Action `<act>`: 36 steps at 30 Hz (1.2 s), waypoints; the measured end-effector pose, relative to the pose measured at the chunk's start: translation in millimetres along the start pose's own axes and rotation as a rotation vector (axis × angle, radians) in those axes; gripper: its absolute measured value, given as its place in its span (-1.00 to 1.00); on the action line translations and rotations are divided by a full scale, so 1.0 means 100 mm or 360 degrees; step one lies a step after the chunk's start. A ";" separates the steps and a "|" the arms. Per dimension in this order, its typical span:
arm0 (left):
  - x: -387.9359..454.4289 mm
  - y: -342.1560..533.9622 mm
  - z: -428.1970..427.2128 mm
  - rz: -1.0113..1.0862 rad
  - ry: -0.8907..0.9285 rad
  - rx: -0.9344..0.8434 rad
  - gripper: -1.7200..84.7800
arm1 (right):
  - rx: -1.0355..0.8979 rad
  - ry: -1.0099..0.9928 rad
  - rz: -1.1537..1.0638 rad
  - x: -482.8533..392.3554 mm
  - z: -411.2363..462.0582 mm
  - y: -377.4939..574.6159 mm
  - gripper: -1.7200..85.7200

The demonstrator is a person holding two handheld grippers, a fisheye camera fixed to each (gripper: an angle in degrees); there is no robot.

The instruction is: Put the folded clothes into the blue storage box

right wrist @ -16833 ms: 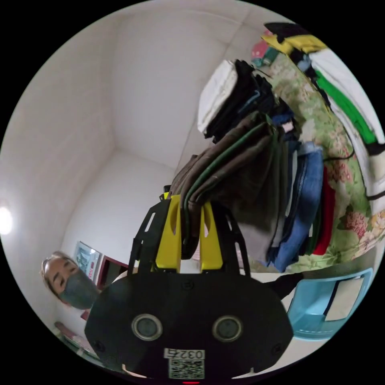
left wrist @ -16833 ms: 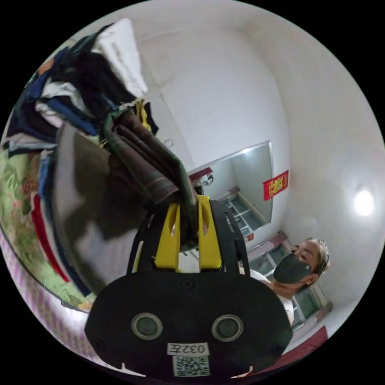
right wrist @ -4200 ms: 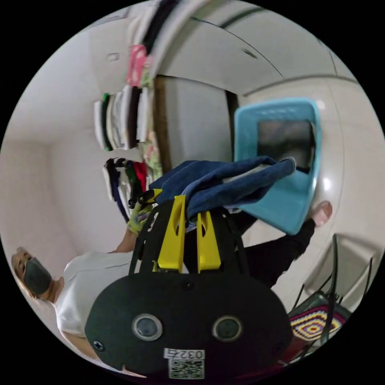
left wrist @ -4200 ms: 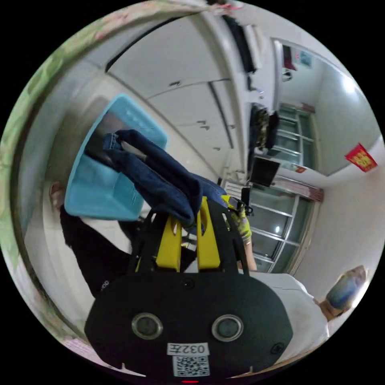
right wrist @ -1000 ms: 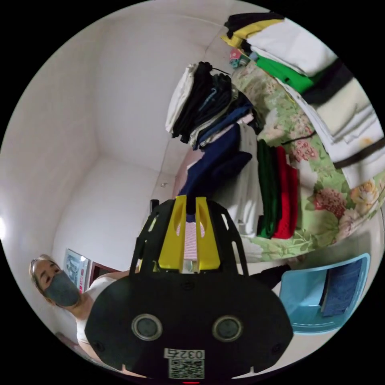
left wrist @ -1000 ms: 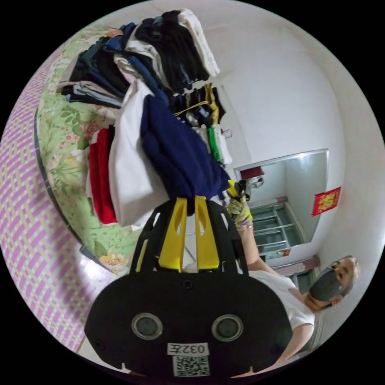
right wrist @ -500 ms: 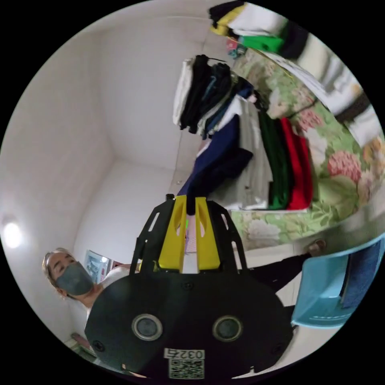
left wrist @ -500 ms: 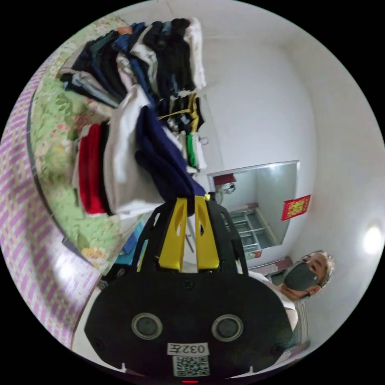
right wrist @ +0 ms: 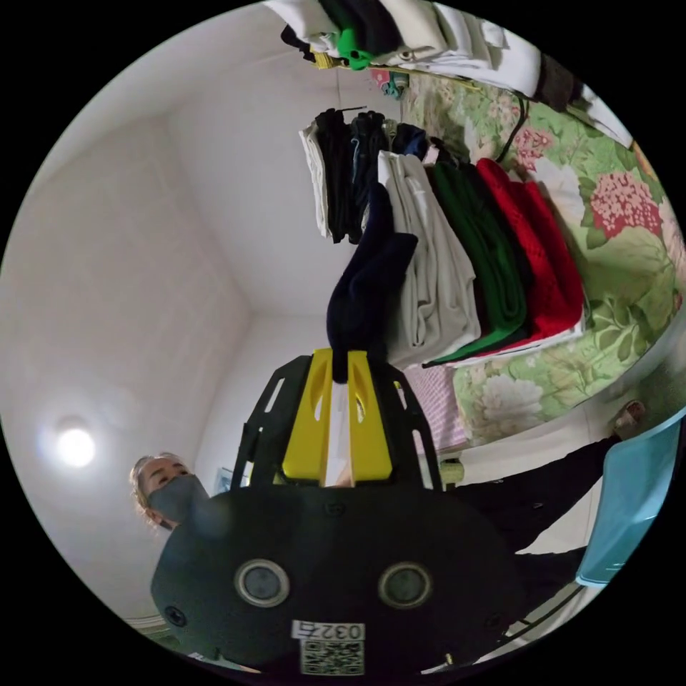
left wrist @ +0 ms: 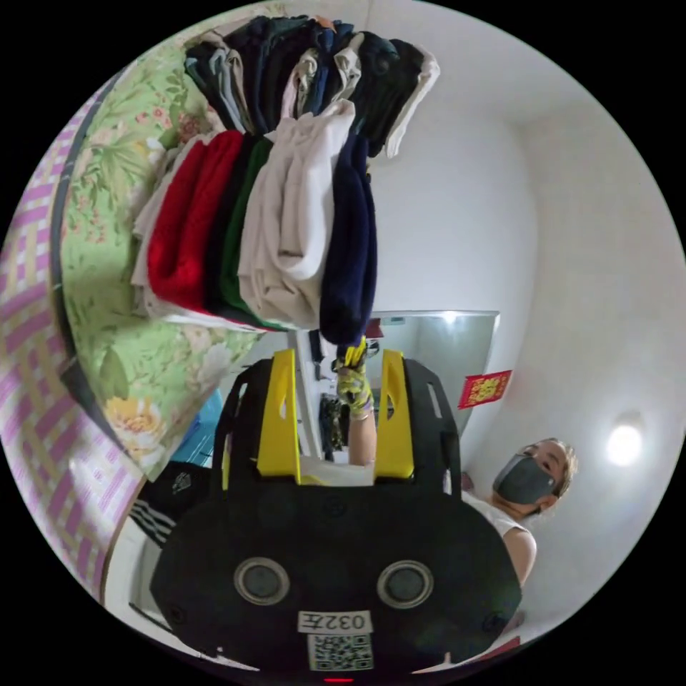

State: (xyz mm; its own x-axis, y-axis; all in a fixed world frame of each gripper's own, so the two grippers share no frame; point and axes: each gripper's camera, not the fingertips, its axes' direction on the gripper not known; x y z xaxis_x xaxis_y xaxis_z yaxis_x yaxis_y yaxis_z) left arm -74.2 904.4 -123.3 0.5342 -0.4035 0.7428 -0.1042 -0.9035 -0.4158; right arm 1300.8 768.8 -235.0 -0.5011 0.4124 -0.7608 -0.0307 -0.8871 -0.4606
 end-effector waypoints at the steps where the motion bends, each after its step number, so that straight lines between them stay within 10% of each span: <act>1: 0.00 -0.02 0.03 -0.0007 0.0012 0.0020 -0.68 | 0.0001 -0.0010 0.0004 0.01 -0.02 0.02 -0.87; 25: 0.91 -0.52 1.01 0.0225 -0.0040 0.0078 -0.97 | -0.0006 0.0439 -0.0255 -0.48 -0.88 0.77 -0.87; 36: 1.54 -0.79 3.20 0.0468 0.0248 -0.0684 -0.98 | 0.0465 0.0361 -0.0525 -0.90 -2.61 2.40 -0.88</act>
State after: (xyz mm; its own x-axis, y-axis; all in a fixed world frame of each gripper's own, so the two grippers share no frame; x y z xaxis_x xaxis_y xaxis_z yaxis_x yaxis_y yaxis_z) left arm 284.8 960.3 -144.4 0.3033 -0.6355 0.7100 -0.5818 -0.7136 -0.3902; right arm 1564.5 573.3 -396.5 -0.2238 0.6870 -0.6913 -0.4134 -0.7092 -0.5710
